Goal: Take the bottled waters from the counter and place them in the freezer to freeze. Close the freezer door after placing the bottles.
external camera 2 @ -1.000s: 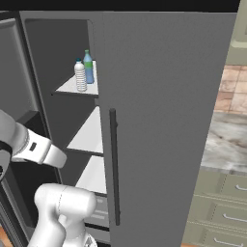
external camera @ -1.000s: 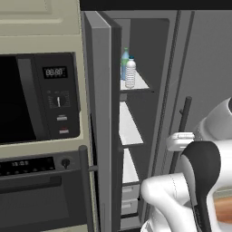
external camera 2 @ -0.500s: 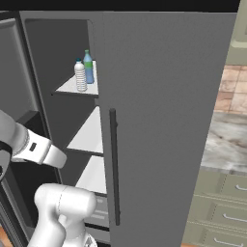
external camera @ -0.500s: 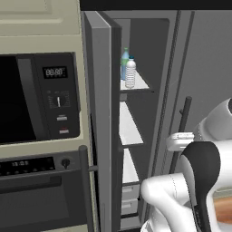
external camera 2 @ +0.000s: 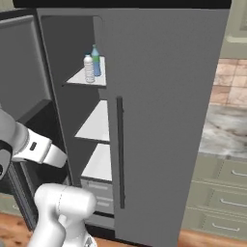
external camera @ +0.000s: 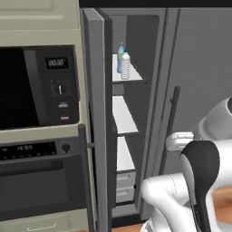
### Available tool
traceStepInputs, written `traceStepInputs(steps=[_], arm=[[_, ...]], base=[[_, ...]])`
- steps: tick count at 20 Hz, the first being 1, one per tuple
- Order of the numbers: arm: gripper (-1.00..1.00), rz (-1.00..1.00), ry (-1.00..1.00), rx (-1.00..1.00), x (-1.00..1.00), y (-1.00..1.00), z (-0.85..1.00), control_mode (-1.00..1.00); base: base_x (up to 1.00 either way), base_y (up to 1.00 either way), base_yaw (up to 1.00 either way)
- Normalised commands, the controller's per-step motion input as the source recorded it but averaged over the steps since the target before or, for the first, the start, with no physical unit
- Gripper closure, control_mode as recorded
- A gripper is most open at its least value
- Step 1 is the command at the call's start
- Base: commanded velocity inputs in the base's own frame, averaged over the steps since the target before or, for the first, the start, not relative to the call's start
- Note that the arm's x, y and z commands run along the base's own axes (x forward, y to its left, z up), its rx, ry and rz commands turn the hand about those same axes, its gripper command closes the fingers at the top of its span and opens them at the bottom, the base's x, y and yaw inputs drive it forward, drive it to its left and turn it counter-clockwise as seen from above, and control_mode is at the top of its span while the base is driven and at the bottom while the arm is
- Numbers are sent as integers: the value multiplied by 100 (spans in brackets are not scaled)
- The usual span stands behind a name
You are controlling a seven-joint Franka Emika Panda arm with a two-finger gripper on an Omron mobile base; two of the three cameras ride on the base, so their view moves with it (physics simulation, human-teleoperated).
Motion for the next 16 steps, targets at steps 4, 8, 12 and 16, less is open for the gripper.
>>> traceStepInputs(steps=[4, 8, 12, 16], arm=[[-100, 0, 0, 0, 0, 0, 0, 100], [-100, 0, 0, 0, 0, 0, 0, 100], [-100, 0, 0, 0, 0, 0, 0, 100], [-100, 0, 0, 0, 0, 0, 0, 100]], base=[[-75, 0, -1], [-52, 18, 0], [-19, 56, 0], [-8, 63, 0]])
